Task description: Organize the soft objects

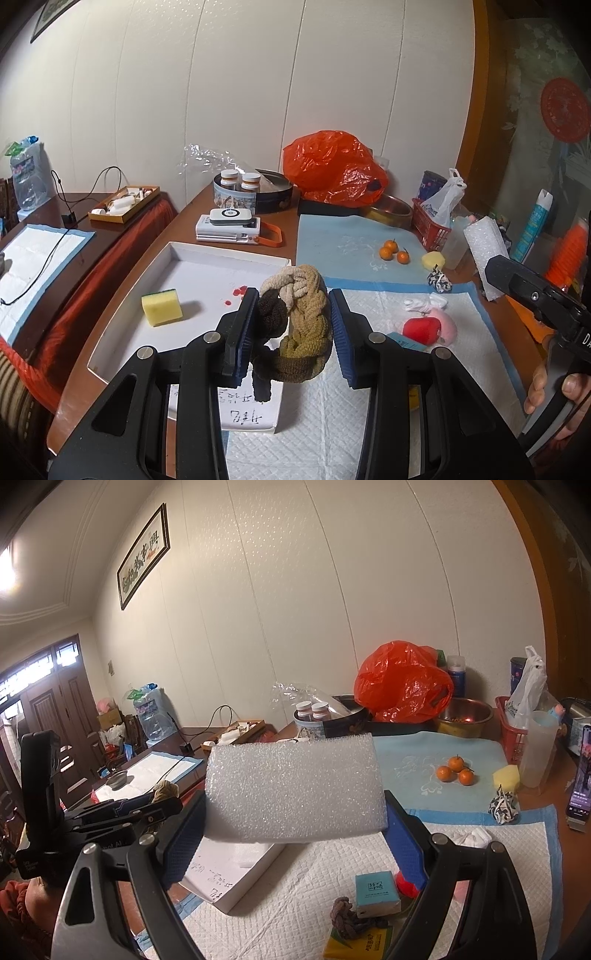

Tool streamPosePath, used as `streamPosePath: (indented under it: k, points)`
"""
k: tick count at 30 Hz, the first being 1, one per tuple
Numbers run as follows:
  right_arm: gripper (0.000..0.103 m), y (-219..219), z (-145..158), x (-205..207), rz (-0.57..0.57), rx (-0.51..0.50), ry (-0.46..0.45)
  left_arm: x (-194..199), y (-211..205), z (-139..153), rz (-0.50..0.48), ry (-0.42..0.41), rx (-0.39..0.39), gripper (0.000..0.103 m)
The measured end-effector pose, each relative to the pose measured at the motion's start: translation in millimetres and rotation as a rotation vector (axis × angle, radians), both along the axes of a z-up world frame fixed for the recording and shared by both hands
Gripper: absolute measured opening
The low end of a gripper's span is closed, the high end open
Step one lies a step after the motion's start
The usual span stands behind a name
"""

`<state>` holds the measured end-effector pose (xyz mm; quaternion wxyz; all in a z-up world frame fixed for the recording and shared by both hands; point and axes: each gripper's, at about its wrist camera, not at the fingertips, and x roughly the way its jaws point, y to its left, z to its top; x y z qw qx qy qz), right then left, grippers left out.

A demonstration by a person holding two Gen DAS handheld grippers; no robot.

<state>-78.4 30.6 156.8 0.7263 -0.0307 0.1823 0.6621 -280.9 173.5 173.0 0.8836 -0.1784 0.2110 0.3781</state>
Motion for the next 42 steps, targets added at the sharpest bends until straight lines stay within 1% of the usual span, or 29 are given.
streamPosePath:
  k: [20, 26, 33, 42]
  points:
    - [0.089, 11, 2, -9, -0.005, -0.020, -0.006, -7, 13, -1, 0.008, -0.007, -0.014, 0.038]
    - [0.089, 21, 1, -16, -0.002, -0.041, -0.007, -20, 26, -4, 0.031, -0.019, -0.023, 0.038]
    - [0.089, 37, -1, -29, -0.004, -0.059, -0.006, -45, 49, -2, 0.054, -0.033, -0.013, 0.038]
    - [0.089, 62, -9, -54, -0.010, -0.081, 0.024, -73, 83, -8, 0.044, -0.021, -0.033, 0.038]
